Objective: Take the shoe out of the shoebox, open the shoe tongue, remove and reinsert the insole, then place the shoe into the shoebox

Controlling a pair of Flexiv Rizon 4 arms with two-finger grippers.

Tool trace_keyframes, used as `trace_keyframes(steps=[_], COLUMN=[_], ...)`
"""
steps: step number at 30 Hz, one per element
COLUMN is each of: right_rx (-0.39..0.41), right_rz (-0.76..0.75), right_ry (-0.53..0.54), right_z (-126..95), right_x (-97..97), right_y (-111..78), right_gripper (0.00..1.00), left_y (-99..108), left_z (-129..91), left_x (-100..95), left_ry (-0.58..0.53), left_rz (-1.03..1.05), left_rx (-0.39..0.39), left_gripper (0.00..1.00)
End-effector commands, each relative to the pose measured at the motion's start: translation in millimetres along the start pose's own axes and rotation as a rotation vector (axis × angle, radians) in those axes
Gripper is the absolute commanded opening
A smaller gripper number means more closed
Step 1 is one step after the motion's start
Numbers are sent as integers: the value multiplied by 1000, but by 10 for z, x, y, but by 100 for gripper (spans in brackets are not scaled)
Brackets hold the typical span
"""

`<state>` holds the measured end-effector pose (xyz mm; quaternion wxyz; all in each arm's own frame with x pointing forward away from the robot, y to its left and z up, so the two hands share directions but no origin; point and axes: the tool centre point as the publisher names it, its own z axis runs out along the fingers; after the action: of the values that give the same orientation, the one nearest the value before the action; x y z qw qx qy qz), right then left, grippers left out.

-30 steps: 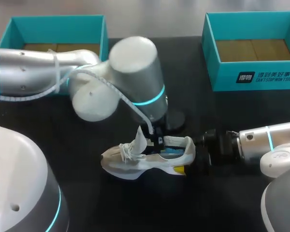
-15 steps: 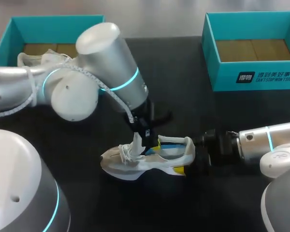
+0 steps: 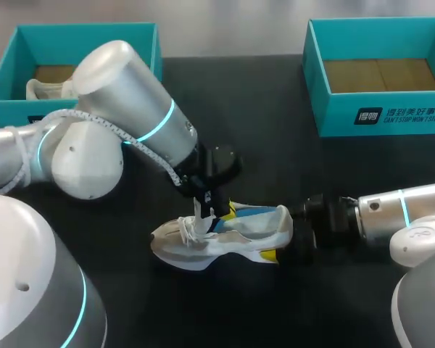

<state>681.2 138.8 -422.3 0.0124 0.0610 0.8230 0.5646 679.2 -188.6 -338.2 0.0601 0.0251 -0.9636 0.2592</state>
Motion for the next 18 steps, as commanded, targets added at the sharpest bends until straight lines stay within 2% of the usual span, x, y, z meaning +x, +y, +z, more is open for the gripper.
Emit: trace_keyframes(steps=[1,9,18], right_rx=[6,6,6], right_rz=[2,2,2], right_ry=[0,0,0], right_z=[13,13,13], right_x=[14,14,14], right_y=[8,8,8], right_gripper=[0,0,0], left_y=[49,-109,-387], left_z=[-38,-55,38], left_x=[62,59,130], left_ry=[-34,-65,-125], left_rz=[-12,5,70], left_rx=[76,93,43], left_gripper=[0,0,0])
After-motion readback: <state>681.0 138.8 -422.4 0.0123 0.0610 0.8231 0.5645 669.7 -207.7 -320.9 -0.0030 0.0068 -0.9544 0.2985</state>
